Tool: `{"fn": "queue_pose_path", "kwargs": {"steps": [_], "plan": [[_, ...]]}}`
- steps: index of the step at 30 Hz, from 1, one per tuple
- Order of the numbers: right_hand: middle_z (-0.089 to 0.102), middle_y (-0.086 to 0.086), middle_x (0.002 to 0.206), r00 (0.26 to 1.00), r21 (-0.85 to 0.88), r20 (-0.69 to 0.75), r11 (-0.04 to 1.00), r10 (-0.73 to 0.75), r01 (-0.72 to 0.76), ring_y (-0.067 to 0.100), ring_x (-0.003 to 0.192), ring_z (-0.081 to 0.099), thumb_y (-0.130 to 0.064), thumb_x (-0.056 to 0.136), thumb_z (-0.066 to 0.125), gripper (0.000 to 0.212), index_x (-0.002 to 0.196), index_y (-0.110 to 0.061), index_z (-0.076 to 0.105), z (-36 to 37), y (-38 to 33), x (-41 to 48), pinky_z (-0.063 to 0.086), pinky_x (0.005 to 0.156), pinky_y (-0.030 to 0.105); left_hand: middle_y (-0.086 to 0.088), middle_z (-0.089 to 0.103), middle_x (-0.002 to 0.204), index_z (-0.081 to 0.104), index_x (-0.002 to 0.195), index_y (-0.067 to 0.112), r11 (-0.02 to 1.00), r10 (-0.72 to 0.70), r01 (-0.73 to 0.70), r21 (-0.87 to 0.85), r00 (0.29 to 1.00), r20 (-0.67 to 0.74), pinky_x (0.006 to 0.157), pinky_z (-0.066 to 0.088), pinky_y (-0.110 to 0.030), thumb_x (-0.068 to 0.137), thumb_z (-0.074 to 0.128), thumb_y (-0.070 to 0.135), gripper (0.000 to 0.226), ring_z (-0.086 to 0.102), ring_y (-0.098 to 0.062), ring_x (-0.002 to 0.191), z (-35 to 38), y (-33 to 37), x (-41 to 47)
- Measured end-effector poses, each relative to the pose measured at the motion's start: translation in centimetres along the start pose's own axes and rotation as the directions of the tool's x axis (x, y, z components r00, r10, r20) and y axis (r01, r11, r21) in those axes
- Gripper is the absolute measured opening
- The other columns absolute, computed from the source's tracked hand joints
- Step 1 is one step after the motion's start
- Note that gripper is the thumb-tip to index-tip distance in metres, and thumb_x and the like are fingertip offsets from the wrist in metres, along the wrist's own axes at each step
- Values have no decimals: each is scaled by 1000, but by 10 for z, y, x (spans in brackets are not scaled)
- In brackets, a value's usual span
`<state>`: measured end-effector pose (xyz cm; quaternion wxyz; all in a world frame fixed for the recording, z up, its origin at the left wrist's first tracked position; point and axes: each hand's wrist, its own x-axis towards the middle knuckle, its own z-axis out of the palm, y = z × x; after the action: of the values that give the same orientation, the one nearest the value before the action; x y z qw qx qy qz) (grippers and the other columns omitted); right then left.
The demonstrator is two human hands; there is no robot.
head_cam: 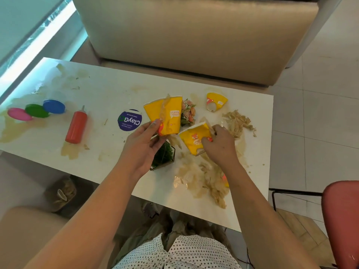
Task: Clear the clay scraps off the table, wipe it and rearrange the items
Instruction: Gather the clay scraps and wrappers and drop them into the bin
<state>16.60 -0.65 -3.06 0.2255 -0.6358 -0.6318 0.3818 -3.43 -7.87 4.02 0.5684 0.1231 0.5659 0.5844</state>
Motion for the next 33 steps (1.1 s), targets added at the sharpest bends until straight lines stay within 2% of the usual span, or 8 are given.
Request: {"fn": "queue_pose_path", "kwargs": {"steps": [6,9,12,16,19,24,29,33], "plan": [[51,3,87,998,112,-25,992,-50,53,16,73,46,-18,89,60,11,89,-16,49,10,-44,21,28,56,29,-10,76,106,68,115,6,992,128,-128,9,992,-15,89,60,-31,99,64,16,20,73,-20,99,-9,45,-2],[58,4,95,997,170,-19,983,-73,76,23,81,54,-19,89,60,12,98,-13,56,26,-71,28,36,62,32,-13,74,110,65,118,4,980,196,-195,37,980,-38,92,59,-33,98,65,19,25,71,-27,106,-24,71,1],[59,7,86,994,188,25,977,-106,99,23,73,52,-18,90,61,13,96,-7,56,46,-100,33,38,61,37,-10,75,108,66,114,7,969,247,-245,34,965,-84,89,59,-30,100,63,18,18,73,-23,102,-47,92,4],[58,8,86,982,172,112,976,-154,133,20,69,49,-21,90,61,13,90,-12,52,85,-135,41,35,57,34,-14,71,124,63,127,3,964,263,-265,15,949,-173,90,59,-29,100,64,20,32,73,-22,109,-91,117,14],[58,3,88,967,133,168,976,-194,173,19,73,52,-21,93,60,9,95,-15,54,120,-165,45,34,56,32,-12,74,117,61,133,1,965,251,-263,-16,936,-247,86,59,-29,100,65,21,39,72,-23,108,-134,133,25],[62,3,88,959,134,191,974,-207,184,22,79,59,-18,90,62,10,97,-12,57,196,-219,53,50,62,35,-18,72,118,63,128,-3,959,241,-275,-65,917,-319,94,60,-34,98,66,19,37,71,-28,107,-213,164,48],[61,-2,84,960,77,191,978,-203,191,13,72,55,-21,91,64,11,97,-13,59,303,-285,62,39,56,25,-10,75,107,67,118,3,961,228,-265,-75,920,-318,93,59,-32,99,64,21,26,72,-23,103,-314,208,84],[62,8,84,957,69,216,981,-192,181,16,68,52,-18,91,61,10,93,-9,58,393,-342,59,36,54,22,-4,78,99,69,110,8,966,232,-256,-41,926,-299,89,59,-29,99,63,22,19,73,-17,97,-393,249,103]]}}
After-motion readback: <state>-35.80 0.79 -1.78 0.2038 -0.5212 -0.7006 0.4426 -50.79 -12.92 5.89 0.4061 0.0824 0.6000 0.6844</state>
